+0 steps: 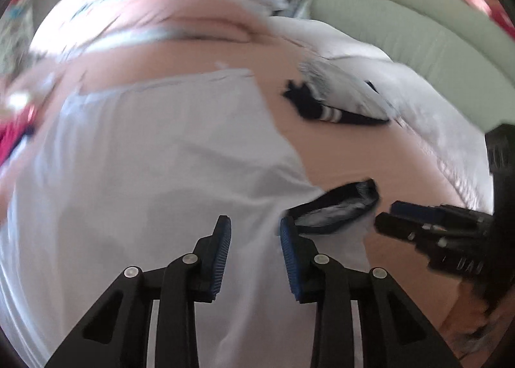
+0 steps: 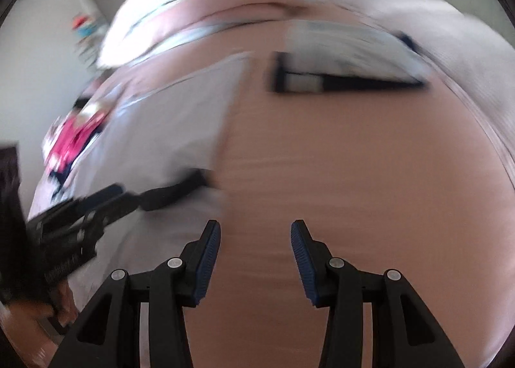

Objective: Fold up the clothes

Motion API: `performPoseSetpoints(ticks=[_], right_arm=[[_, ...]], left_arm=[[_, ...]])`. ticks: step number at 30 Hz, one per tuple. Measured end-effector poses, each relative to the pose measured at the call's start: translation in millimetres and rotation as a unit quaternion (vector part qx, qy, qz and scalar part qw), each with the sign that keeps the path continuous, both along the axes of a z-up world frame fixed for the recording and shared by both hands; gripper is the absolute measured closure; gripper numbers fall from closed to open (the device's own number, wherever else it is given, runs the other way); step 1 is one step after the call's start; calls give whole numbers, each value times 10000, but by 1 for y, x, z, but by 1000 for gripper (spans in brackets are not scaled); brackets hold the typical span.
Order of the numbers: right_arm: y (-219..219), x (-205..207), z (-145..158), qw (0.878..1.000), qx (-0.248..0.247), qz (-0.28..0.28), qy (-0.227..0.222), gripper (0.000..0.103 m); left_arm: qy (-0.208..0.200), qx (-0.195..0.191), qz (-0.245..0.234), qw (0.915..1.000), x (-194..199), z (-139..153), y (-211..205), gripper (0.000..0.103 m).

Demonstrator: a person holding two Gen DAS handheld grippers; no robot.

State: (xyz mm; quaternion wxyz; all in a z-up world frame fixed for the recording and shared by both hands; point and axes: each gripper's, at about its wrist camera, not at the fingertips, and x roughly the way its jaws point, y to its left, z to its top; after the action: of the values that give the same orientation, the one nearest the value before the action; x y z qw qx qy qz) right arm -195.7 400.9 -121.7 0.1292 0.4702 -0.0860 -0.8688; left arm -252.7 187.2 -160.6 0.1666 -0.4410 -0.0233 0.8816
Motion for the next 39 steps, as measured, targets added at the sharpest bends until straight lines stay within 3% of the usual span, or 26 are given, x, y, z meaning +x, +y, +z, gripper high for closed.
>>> performPoseSetpoints(ticks=[6, 12, 14, 19, 24, 26, 28, 30, 31, 34, 36, 39], right_arm=[[-22, -15, 4, 9988, -226, 212, 390, 58], [5, -8, 13, 9962, -734, -190, 438, 58], [19, -7, 15, 9955, -690, -463, 446, 58], [44, -8, 15, 9928, -681, -946, 269, 58], [15, -13, 16, 9963, -724, -288, 370, 58], [-6, -14, 15, 9969, -686, 179, 341, 58], [-30, -16, 7, 9971, -424, 584, 236, 58], [-46, -21, -11, 9976, 197, 670, -7, 58], [-50, -24, -18, 9971, 395, 634, -110, 58], [-41, -25, -14, 9989, 138, 436, -78, 58], [-33, -21, -3, 9993, -136, 349, 64, 58], [-28, -13, 2, 9984, -400, 399, -76, 58]], left_arm=[[-58, 74, -643, 9979, 13, -9, 4, 69], [-57, 99, -998, 9949, -3, -18, 34, 70], [-2, 141, -990, 9950, -7, -16, 36, 98], [230, 391, -557, 9974, 7, 2, 18, 98], [-276, 744, -98, 9968, 12, -11, -13, 98], [-460, 526, 15, 9976, 8, -24, -15, 97], [-628, 408, 122, 9971, 5, -34, -18, 97], [-672, 463, 250, 9964, 3, -30, -23, 95], [-626, 437, 319, 9966, 4, -24, -25, 92], [-43, 405, 464, 9981, 14, 0, -31, 90], [303, 520, 238, 9979, 23, 15, -30, 90], [224, 519, -477, 9973, 28, 13, -13, 90]])
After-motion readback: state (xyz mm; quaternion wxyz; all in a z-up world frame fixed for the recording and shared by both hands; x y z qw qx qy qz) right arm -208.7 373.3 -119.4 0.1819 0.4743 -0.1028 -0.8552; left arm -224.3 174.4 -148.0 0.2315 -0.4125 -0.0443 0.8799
